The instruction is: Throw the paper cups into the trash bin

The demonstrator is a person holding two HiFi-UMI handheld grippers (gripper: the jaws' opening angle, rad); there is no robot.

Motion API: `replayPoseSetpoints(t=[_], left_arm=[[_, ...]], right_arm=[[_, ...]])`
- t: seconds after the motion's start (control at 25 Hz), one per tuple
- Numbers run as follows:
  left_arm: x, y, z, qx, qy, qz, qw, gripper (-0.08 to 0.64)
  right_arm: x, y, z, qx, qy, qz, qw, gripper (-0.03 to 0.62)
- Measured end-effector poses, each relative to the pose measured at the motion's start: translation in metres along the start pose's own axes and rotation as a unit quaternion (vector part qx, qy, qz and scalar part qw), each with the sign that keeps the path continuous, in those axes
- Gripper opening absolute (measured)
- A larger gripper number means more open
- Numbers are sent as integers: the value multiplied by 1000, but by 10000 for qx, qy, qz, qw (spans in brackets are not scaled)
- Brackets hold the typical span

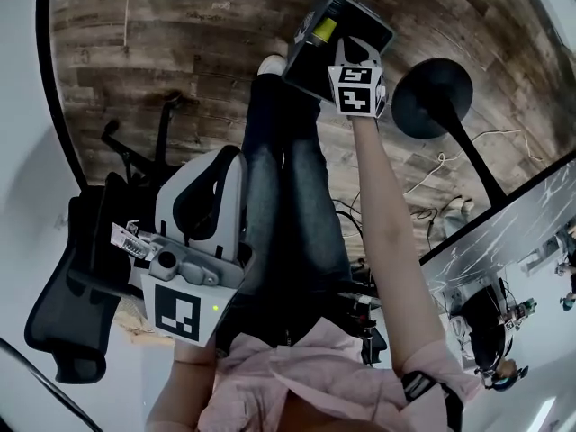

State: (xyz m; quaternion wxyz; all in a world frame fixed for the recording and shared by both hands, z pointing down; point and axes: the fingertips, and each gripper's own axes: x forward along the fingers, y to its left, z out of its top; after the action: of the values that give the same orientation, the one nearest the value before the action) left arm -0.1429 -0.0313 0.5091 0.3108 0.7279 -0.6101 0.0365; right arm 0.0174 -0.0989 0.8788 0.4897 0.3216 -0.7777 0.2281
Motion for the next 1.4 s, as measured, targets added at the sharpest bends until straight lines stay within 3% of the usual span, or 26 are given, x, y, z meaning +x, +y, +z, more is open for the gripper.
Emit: replayPoseSetpoints(t=[0.32,0.96,1.4], left_arm=[[16,-22,26,66,101,-299,9995,15],[8,-57,62,366,-59,-411,9985,15],[-7,-83,86,454,-48,-621,9970,15]], right_arm=[[-35,-16,30,184,-187,-74,9996,29],[-101,-42,36,684,-426,-331,9962,29],[-165,-57,73,1014,-1028,-472,9884,28]])
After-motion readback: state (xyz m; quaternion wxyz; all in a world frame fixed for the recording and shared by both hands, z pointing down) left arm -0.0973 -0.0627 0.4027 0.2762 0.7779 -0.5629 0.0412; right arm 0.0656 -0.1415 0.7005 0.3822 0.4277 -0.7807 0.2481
